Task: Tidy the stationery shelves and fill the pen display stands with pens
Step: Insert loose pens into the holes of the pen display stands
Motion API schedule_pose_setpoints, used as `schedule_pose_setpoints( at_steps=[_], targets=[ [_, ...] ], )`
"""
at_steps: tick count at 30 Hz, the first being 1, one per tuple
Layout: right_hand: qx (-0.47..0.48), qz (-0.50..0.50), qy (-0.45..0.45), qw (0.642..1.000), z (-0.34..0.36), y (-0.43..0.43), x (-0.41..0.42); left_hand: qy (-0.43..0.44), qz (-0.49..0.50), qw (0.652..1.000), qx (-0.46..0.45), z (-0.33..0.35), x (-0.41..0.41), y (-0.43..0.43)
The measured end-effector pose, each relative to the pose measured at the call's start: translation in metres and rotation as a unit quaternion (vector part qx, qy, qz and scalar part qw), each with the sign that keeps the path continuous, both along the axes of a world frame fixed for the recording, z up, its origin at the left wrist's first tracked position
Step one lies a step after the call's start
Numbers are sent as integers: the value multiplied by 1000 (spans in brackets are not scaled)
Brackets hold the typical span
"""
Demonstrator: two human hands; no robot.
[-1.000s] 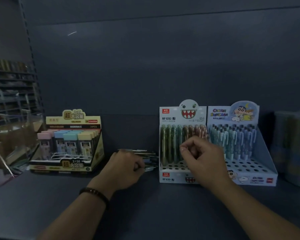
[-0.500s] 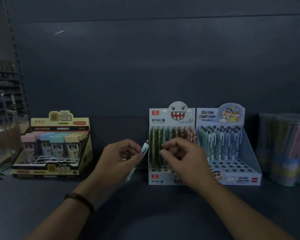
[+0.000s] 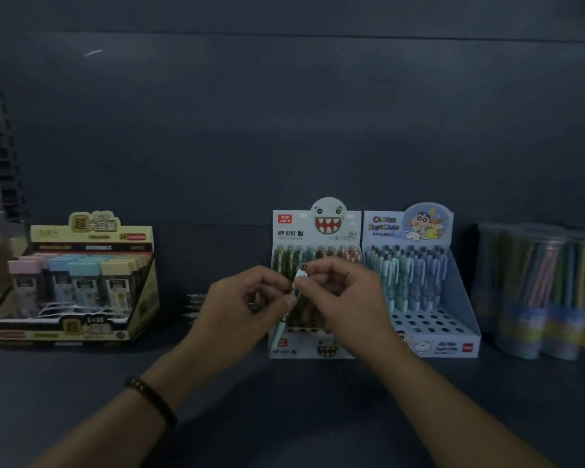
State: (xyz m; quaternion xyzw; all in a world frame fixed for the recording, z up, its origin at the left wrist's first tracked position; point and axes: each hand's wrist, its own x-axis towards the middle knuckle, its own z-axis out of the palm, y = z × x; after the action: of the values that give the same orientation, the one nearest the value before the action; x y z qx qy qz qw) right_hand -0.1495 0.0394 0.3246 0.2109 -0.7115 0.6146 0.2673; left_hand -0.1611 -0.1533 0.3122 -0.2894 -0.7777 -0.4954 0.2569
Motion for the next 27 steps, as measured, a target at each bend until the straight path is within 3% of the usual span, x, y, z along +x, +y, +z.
schedule_pose_setpoints(
  at_steps=[3,5,10,15,19,22,27],
  targets=[
    [-64,-10,2,998,21,14,4,29,30,998,-47,13,7,11],
    [-75,-48,21,996,39,31,5,58,46,989,-131,23,17,24],
    [-68,-109,64,990,64,92,-2,105,-6,965,-239,37,33,79],
    [-25,-148,79,985,50,137,-15,177,35,931,-318,27,31,131],
    [-13,-197,97,975,16,156,-25,158,81,924,-339,8,24,150],
    [-7,-192,98,976,8,158,-27,103,89,935,-329,-8,19,151],
    [-2,-184,92,979,9,149,-26,105,97,924,-354,-14,22,152]
  ],
)
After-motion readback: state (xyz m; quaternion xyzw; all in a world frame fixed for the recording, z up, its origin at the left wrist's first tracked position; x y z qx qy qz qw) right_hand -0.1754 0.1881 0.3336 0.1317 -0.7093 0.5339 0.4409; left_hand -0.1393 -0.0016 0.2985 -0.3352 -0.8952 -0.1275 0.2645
